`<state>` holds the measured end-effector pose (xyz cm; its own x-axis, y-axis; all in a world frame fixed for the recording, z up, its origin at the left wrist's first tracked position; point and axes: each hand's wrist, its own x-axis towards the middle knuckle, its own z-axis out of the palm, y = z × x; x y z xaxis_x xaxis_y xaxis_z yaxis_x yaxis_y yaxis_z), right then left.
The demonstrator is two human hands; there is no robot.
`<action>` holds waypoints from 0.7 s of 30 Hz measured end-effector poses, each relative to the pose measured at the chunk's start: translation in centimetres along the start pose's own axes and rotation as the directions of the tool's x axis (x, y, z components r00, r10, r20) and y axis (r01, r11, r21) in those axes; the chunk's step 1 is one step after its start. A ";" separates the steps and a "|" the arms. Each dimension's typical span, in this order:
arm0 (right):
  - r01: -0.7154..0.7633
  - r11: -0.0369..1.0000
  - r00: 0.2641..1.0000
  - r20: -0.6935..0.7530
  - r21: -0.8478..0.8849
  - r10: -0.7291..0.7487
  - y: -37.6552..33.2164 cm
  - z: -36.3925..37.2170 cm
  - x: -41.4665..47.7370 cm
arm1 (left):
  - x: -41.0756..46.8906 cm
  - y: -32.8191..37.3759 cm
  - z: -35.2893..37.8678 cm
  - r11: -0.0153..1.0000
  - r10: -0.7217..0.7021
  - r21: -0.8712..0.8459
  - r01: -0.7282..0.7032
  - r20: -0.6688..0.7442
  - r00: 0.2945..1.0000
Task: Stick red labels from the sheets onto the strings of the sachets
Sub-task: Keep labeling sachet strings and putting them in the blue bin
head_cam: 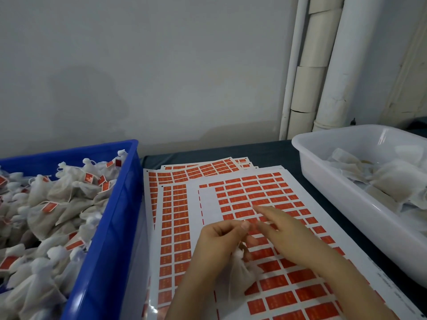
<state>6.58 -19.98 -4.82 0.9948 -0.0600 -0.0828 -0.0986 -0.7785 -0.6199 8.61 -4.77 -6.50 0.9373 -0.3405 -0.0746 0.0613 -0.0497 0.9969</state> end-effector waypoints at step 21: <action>-0.010 0.864 0.998 0.044 -0.503 0.037 3.0 3.5 4.2 | 0.6 0.4 -1.9 0.955 0.047 -0.239 -0.177 -0.466 0.884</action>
<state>10.39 -20.33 -9.75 0.9883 -0.0612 -0.1399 -0.0812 -0.9865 -0.1422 9.85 -3.17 -6.11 0.9909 0.1342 -0.0072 -0.0251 0.2374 0.9711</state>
